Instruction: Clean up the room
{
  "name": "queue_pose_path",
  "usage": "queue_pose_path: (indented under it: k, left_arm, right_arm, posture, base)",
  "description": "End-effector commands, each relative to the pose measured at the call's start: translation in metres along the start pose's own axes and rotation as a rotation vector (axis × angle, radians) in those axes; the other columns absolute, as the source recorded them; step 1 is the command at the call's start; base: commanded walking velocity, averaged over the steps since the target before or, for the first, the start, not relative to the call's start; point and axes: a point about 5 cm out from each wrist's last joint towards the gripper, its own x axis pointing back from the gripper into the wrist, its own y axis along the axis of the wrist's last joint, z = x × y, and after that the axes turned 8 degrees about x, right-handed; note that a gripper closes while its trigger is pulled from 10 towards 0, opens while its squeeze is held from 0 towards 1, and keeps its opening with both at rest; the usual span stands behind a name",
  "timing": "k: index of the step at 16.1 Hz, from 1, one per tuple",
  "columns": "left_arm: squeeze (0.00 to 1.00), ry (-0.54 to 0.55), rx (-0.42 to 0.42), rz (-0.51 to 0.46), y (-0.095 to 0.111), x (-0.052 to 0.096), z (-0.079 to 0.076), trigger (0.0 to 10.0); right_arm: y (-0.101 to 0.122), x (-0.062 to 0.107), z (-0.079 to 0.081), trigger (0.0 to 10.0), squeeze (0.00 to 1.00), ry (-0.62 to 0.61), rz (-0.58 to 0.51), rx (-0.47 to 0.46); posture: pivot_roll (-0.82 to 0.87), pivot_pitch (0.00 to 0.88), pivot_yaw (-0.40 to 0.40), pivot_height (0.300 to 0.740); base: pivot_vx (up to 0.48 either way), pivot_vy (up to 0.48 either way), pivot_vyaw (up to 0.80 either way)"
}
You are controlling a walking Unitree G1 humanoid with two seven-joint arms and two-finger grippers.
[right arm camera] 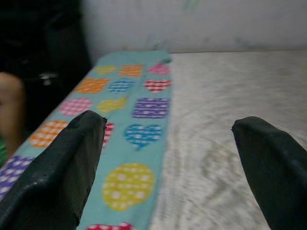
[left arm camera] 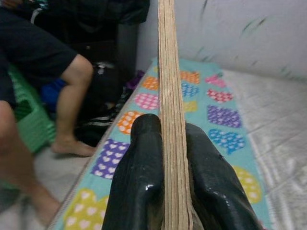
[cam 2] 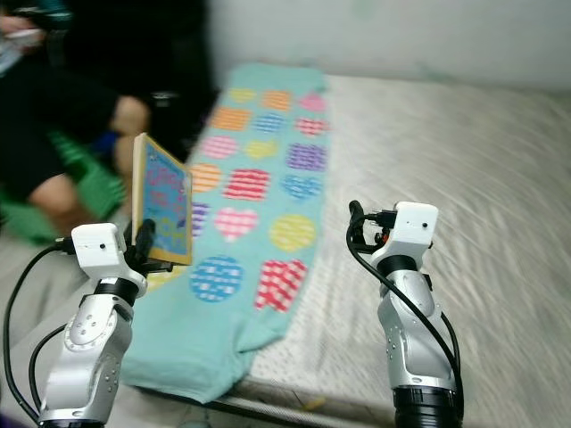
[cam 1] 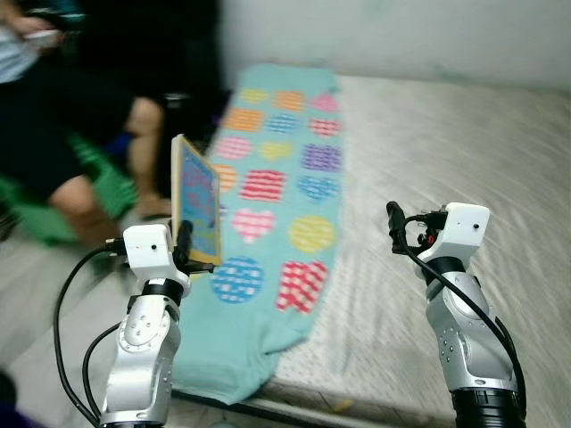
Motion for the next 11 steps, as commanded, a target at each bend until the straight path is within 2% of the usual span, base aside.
queue_pose_path:
  k: [1,2,5,11]
  left_arm:
    - [0.0,-0.021,-0.001,-0.015,0.003,0.0,-0.001,10.0]
    - [0.0,0.01,-0.007,-0.016,0.002,0.0,0.001,10.0]
    - [0.0,0.028,0.063,-0.003,-0.001,-0.002,0.003,10.0]
    - [0.0,0.012,0.079,-0.034,0.005,-0.011,0.004,10.0]
  right_arm:
    - [-0.003,0.0,0.0,10.0,0.0,-0.006,0.009,-0.006]
    - [-0.003,-0.001,0.0,10.0,0.0,-0.006,0.008,-0.004]
    - [-0.003,0.0,-0.003,10.0,0.0,-0.012,0.009,-0.004]
    - [-0.003,-0.006,-0.003,10.0,0.0,-0.039,-0.009,-0.005]
  posture:
    - [-0.06,0.0,0.03,0.74]
    - [-0.06,0.0,0.032,0.74]
    - [-0.07,0.0,0.035,0.74]
    - [-0.06,0.0,0.039,0.74]
  base:
    - [0.0,0.0,0.0]
    - [0.0,0.0,0.0]
    - [0.0,0.0,0.0]
    - [0.0,0.0,0.0]
